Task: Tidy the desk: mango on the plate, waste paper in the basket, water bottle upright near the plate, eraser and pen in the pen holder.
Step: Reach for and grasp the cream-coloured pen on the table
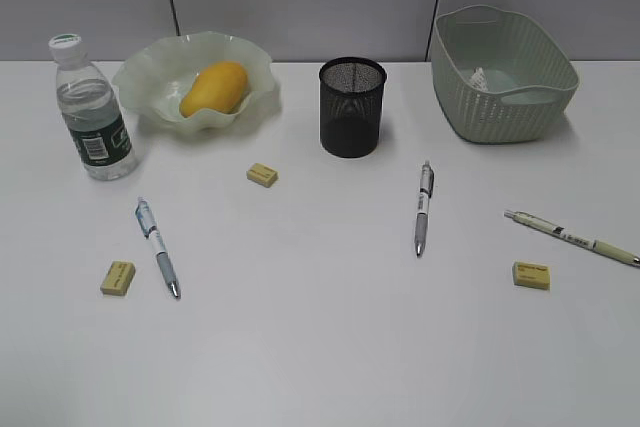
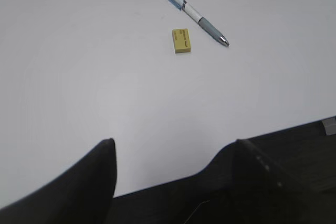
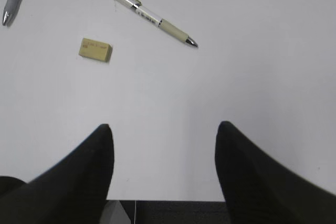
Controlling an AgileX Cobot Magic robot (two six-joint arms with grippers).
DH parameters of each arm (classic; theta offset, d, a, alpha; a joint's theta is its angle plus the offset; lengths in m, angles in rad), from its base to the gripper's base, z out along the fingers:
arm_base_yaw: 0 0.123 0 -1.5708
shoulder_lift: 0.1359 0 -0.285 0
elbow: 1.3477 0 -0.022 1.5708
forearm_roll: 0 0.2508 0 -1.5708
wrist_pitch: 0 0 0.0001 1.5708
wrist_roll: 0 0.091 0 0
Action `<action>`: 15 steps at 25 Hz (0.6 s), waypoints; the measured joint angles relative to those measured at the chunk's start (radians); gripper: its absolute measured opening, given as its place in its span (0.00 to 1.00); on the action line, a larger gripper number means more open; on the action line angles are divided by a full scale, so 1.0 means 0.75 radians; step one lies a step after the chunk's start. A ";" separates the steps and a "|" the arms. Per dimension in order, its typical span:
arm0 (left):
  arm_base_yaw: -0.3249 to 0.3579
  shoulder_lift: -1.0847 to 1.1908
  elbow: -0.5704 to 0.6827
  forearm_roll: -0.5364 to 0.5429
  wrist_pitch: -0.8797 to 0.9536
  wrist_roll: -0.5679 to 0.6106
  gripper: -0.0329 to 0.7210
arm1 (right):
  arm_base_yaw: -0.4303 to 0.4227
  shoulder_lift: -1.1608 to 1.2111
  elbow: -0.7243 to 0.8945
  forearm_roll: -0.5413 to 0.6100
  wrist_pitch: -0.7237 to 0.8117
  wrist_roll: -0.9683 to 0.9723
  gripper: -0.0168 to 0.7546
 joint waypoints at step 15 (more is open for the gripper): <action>0.000 0.000 0.000 0.000 0.000 0.000 0.73 | 0.000 0.665 -0.618 0.033 0.089 0.000 0.65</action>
